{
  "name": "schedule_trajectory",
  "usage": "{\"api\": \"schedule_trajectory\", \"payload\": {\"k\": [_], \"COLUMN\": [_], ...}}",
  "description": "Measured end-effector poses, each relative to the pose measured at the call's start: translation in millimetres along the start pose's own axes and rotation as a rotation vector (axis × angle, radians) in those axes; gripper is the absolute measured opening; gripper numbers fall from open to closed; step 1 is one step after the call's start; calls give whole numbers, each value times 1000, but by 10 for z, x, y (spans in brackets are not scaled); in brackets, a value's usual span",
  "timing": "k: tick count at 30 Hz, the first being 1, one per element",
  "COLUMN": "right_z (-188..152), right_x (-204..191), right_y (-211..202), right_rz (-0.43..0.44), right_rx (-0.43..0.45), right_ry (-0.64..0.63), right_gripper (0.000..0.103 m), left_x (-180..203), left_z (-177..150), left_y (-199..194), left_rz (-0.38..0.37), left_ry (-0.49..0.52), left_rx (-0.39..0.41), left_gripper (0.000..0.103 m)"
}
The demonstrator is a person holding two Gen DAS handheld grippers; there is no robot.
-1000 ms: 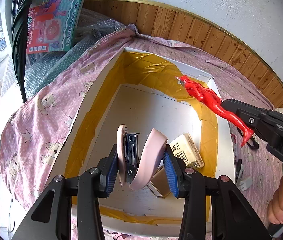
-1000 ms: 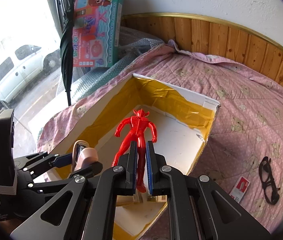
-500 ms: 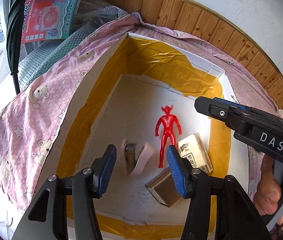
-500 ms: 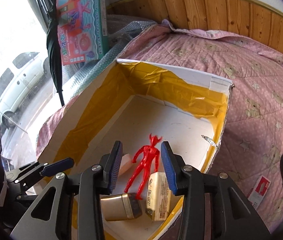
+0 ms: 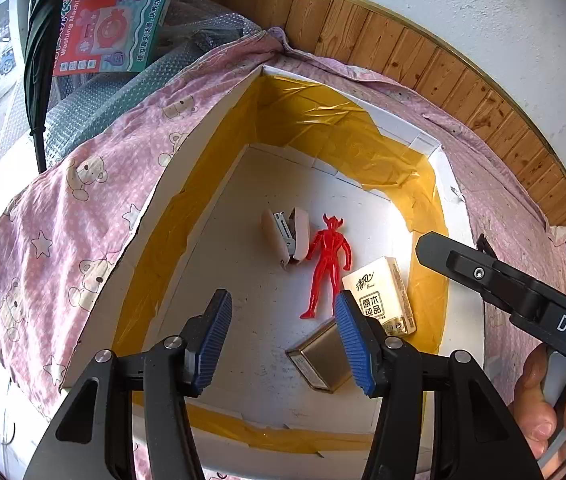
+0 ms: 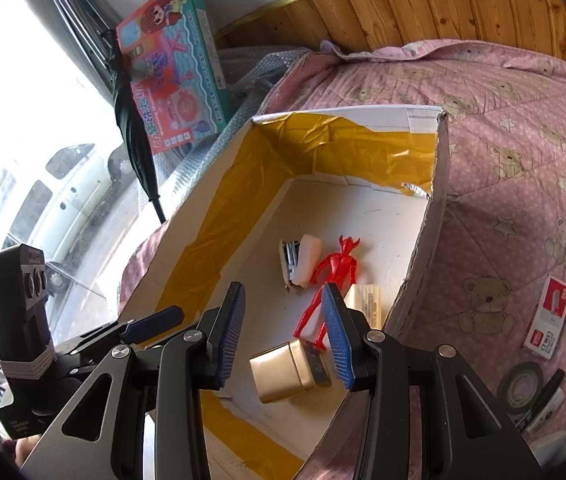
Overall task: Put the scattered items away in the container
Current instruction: 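Open both tools to drop the stapler and red figure into the box, then move both open tools toward the black marker and tape roll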
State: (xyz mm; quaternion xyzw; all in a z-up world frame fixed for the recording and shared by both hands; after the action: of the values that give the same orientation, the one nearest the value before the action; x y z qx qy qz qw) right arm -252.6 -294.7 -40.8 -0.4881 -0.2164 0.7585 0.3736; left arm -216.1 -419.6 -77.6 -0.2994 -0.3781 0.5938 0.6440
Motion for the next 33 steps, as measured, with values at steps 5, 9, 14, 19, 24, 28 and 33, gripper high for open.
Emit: {"api": "schedule_trajectory", "payload": {"k": [5, 9, 14, 19, 24, 28, 33], "right_z": [-153, -271, -413, -551, -692, -810, -909], "right_x": [-26, -86, -58, -29, -8, 58, 251], "right_y": [-287, -541, -768, -964, -1136, -1267, -1445], "right_rz": [50, 71, 75, 82, 93, 87, 84], "right_rx": [60, 98, 116, 132, 140, 154, 174], "right_ry": [56, 54, 68, 71, 61, 56, 89], "right_gripper": [44, 44, 44, 44, 44, 44, 44], "left_x": [48, 142, 285, 493, 685, 849, 1102], "left_z": [-81, -116, -182, -210, -250, -332, -447], "left_y": [-155, -319, -454, -647, -811, -880, -879], "left_rz": [7, 22, 27, 25, 22, 18, 6], "left_ry": [-2, 31, 64, 101, 131, 150, 186], "left_rx": [16, 39, 44, 68, 90, 94, 84], "left_gripper": [56, 58, 59, 59, 59, 59, 60]}}
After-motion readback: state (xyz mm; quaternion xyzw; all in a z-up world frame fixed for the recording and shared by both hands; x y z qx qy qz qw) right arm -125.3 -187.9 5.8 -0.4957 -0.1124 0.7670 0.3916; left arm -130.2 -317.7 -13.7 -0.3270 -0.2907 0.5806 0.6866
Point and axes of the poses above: each gripper's, at about its wrist camera, not at the fingertips, and y roughly the way its jaws point, x to its right, z to its top, the point moved 7 cm from there along y, roughly the way its jaws point, and after that the axes turned 12 degrees about y, right-handed, at the moved point
